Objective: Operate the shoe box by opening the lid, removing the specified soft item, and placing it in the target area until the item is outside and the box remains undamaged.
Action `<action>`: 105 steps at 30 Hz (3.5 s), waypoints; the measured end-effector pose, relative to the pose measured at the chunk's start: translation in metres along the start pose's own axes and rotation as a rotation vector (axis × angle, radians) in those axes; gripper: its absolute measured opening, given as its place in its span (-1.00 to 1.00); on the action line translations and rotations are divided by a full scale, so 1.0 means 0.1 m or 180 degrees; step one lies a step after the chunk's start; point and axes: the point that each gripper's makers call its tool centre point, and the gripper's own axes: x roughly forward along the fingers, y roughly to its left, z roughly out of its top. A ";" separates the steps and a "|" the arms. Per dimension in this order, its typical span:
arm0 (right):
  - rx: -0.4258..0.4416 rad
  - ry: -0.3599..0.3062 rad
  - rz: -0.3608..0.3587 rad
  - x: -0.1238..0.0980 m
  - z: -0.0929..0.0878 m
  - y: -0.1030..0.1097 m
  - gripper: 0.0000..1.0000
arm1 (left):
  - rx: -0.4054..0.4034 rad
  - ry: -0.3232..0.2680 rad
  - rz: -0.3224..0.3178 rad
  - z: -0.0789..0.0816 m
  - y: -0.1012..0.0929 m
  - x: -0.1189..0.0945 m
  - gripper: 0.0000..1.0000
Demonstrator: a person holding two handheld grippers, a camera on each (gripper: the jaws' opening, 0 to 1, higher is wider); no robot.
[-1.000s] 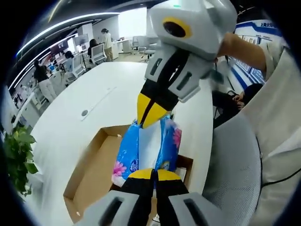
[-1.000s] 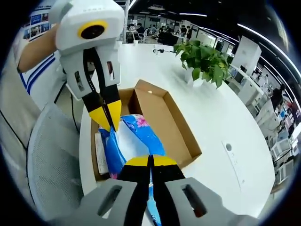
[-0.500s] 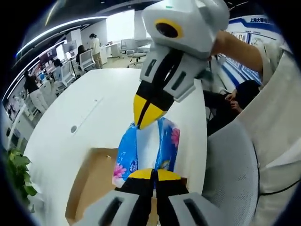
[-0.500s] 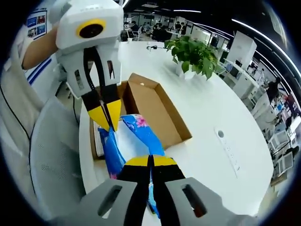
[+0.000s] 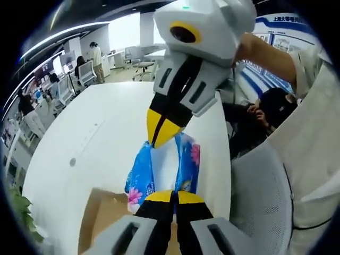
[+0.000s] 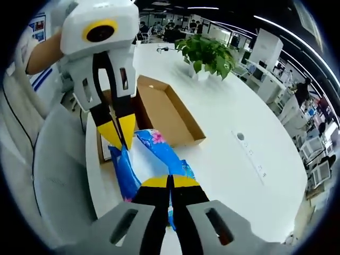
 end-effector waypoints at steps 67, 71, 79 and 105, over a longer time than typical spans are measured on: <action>0.0794 0.0349 -0.0328 -0.32 -1.82 -1.15 -1.00 | 0.0376 0.0171 -0.0711 1.09 0.10 1.88 -1.00; 0.0832 0.0384 -0.0358 -0.32 -1.91 -1.17 -1.00 | 0.0361 0.0175 -0.0751 1.11 0.09 1.99 -1.00; 0.0850 0.0524 -0.0417 -0.24 -2.13 -1.17 -1.00 | 0.0297 0.0234 -0.0774 1.10 0.08 2.25 -1.00; 0.0896 0.0659 -0.0366 0.02 -2.30 -1.15 -1.00 | 0.0177 0.0382 -0.0845 0.84 0.05 2.45 -1.00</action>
